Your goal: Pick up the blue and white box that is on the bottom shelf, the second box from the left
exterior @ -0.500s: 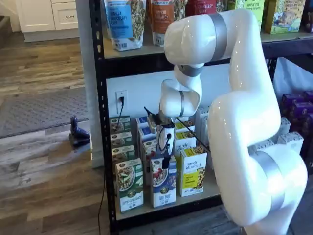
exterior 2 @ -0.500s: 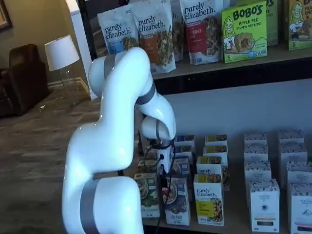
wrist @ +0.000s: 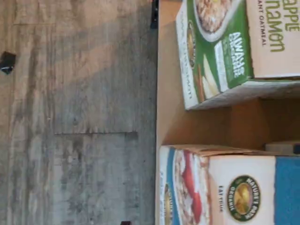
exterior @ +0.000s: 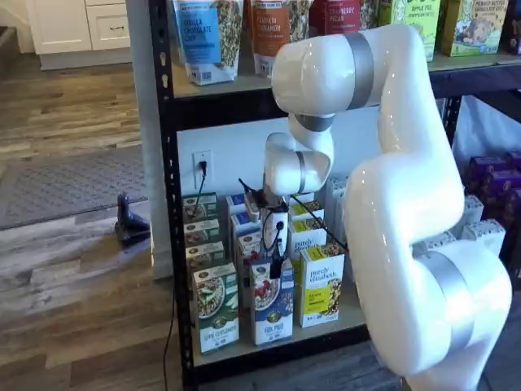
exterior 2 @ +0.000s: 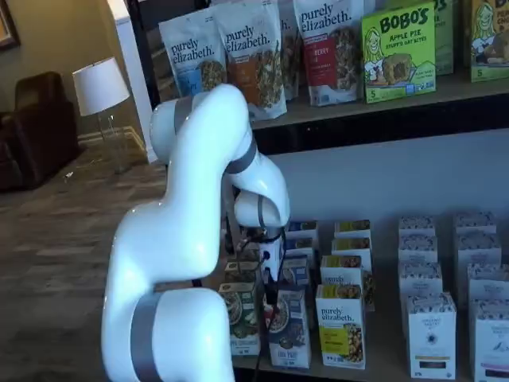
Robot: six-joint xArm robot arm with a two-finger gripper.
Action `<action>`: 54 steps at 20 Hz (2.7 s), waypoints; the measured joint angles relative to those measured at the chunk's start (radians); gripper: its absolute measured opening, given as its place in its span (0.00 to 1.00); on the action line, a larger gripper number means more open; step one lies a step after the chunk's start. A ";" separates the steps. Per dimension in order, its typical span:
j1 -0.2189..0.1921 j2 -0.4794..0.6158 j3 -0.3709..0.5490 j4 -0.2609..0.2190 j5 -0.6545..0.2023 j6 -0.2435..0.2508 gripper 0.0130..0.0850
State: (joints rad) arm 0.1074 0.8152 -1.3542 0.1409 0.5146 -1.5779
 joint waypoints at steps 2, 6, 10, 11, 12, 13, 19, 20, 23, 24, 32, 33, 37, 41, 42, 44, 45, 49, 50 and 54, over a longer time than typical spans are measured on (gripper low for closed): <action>-0.001 0.018 -0.017 -0.004 -0.008 0.002 1.00; -0.007 0.059 -0.057 -0.017 -0.018 0.008 1.00; -0.013 0.099 -0.105 -0.027 -0.011 0.010 1.00; -0.014 0.110 -0.119 -0.034 -0.005 0.015 1.00; -0.015 0.117 -0.130 -0.039 -0.001 0.019 1.00; -0.015 0.127 -0.142 -0.044 0.003 0.024 1.00; -0.011 0.177 -0.201 -0.077 0.024 0.057 1.00; -0.010 0.183 -0.208 -0.081 0.027 0.061 1.00; -0.008 0.199 -0.226 -0.096 0.036 0.076 1.00; -0.007 0.205 -0.232 -0.103 0.040 0.082 1.00; -0.005 0.236 -0.254 -0.145 0.050 0.121 1.00; -0.004 0.239 -0.255 -0.148 0.049 0.123 1.00; -0.004 0.249 -0.256 -0.157 0.042 0.131 1.00; -0.003 0.259 -0.259 -0.160 0.029 0.134 1.00; -0.003 0.261 -0.260 -0.159 0.029 0.134 1.00; -0.004 0.265 -0.264 -0.158 0.028 0.132 1.00; -0.005 0.266 -0.266 -0.159 0.030 0.133 1.00; -0.006 0.271 -0.273 -0.168 0.045 0.138 1.00; -0.006 0.271 -0.273 -0.168 0.046 0.138 1.00; -0.007 0.271 -0.275 -0.170 0.056 0.140 0.83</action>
State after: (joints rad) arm 0.1007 1.0864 -1.6291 -0.0293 0.5704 -1.4379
